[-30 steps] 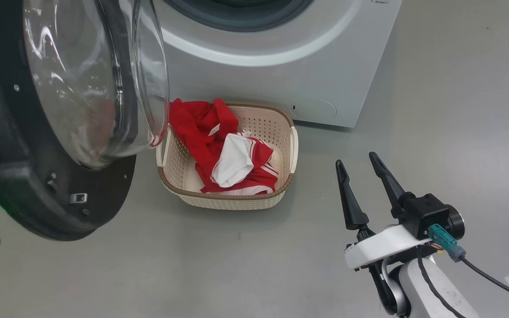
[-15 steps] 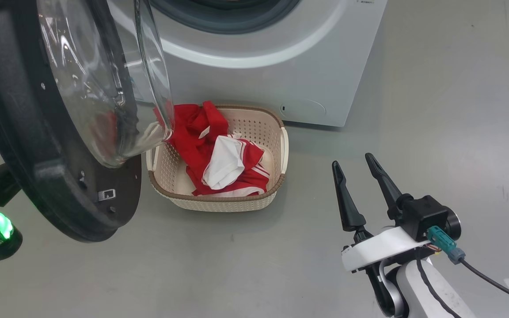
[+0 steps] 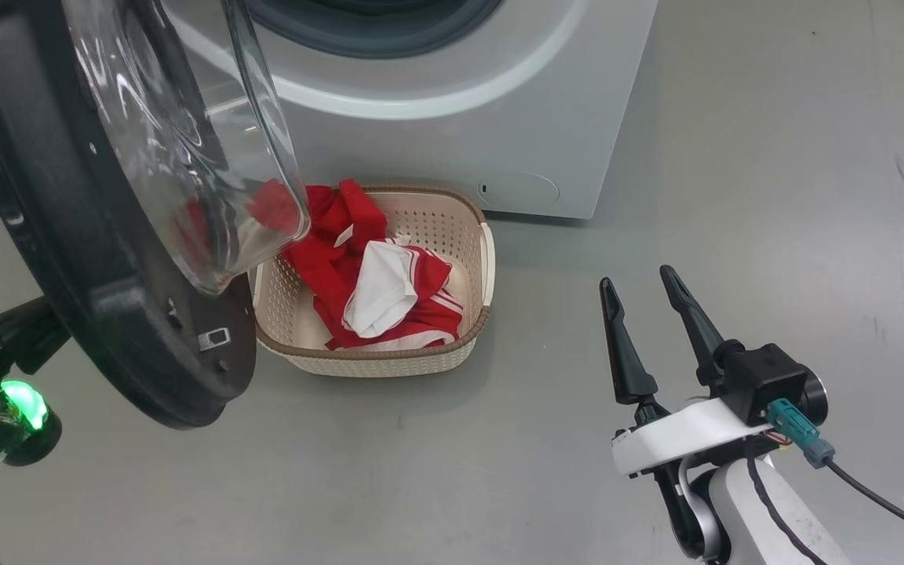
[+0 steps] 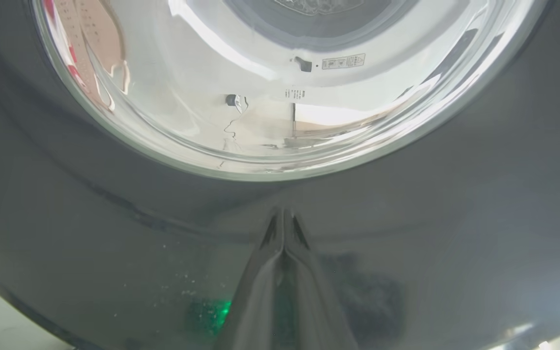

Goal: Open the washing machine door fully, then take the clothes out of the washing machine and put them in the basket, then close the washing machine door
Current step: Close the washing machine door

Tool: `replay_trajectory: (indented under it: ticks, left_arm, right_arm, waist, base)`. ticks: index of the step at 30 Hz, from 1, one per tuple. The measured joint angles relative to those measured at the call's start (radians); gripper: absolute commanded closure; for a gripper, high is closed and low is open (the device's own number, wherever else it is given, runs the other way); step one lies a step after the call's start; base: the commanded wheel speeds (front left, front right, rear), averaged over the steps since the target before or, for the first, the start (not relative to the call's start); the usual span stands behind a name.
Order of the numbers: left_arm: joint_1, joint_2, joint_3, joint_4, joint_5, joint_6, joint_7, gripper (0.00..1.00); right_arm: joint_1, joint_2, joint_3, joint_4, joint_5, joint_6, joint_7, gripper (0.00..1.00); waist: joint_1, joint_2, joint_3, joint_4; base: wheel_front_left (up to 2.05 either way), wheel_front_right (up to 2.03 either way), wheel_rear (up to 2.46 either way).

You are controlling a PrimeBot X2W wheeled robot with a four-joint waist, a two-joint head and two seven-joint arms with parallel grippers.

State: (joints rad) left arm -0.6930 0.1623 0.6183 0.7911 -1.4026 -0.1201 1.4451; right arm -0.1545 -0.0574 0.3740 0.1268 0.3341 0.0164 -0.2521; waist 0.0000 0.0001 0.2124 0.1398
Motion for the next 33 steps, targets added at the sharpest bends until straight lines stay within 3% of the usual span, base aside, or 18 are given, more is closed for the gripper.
replay_trajectory:
  ticks: [7, 17, 22, 33]
  left_arm:
    - [0.045, 0.002, 0.000, -0.127, 0.058, 0.000, -0.113, 1.00]
    - [0.162, 0.035, -0.039, -0.474, 0.207, 0.000, -0.356, 1.00]
    - [0.255, 0.034, -0.121, -0.626, 0.305, 0.000, -0.492, 1.00]
    - [0.458, 0.046, -0.308, -0.791, 0.471, 0.000, -0.822, 1.00]
  right_arm:
    - [0.006, 0.000, -0.013, -0.004, 0.000, -0.009, 0.000, 0.00]
    - [0.011, 0.001, -0.007, -0.012, 0.000, -0.009, 0.000, 0.00]
    - [0.012, 0.001, -0.009, -0.013, 0.000, -0.009, 0.000, 0.00]
    - [0.012, 0.001, -0.014, -0.013, 0.000, -0.007, 0.000, 0.00]
  waist:
    - [0.0000, 0.0000, -0.003, 0.012]
    - [0.0000, 0.0000, -0.003, 0.027]
    - [0.0000, 0.0000, -0.002, 0.032]
    - [0.0000, 0.0000, -0.009, 0.035]
  base:
    - [0.00, 0.00, 0.00]
    - [0.00, 0.00, 0.00]
    - [0.00, 0.00, 0.00]
    - [0.00, 0.00, 0.00]
